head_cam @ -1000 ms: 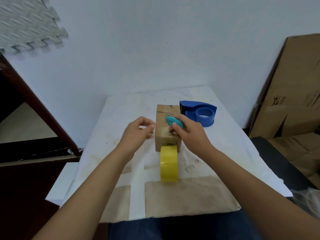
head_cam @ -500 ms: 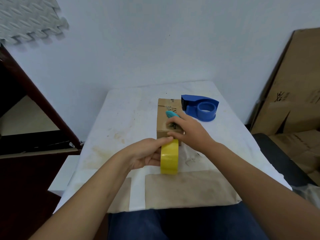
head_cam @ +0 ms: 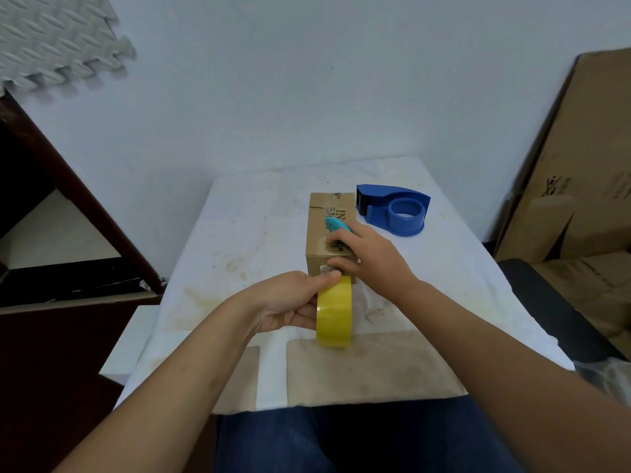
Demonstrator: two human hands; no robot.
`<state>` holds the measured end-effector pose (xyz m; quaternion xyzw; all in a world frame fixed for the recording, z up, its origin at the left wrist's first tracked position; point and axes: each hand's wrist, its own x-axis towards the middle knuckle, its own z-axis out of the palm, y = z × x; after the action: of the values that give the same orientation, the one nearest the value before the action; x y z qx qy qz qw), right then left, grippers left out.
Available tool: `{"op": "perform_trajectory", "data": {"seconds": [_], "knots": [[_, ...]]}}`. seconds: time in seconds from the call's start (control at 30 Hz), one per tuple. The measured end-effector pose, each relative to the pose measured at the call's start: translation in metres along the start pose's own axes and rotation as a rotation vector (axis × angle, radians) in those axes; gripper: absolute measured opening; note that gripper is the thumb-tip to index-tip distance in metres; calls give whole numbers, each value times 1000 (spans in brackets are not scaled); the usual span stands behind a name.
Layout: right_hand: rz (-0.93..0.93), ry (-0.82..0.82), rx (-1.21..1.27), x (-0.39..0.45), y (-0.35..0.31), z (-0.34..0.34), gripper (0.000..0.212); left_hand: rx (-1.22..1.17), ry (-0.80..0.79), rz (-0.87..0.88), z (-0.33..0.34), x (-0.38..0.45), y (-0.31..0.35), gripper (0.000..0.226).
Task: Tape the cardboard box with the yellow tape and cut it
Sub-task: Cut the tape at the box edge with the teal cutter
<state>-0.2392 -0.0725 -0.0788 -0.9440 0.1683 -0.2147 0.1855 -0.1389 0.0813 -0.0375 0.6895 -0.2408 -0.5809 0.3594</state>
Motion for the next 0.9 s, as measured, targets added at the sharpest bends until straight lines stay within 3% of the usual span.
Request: {"op": "perform_trajectory", "data": {"seconds": [0.43,0.6,0.7,0.9], "knots": [[-4,17,-35,1,0,1,33,-4,4,-68,-4,-3,0,50],[-6,48,-16,1,1,3,31,-20,74,-39,1,-1,-4,53],[-4,68,-26,1,2,6,30,-131,105,16,5,5,-10,51],[4,58,-35,0,1,6,31,-453,18,-10,12,7,-5,34]]}}
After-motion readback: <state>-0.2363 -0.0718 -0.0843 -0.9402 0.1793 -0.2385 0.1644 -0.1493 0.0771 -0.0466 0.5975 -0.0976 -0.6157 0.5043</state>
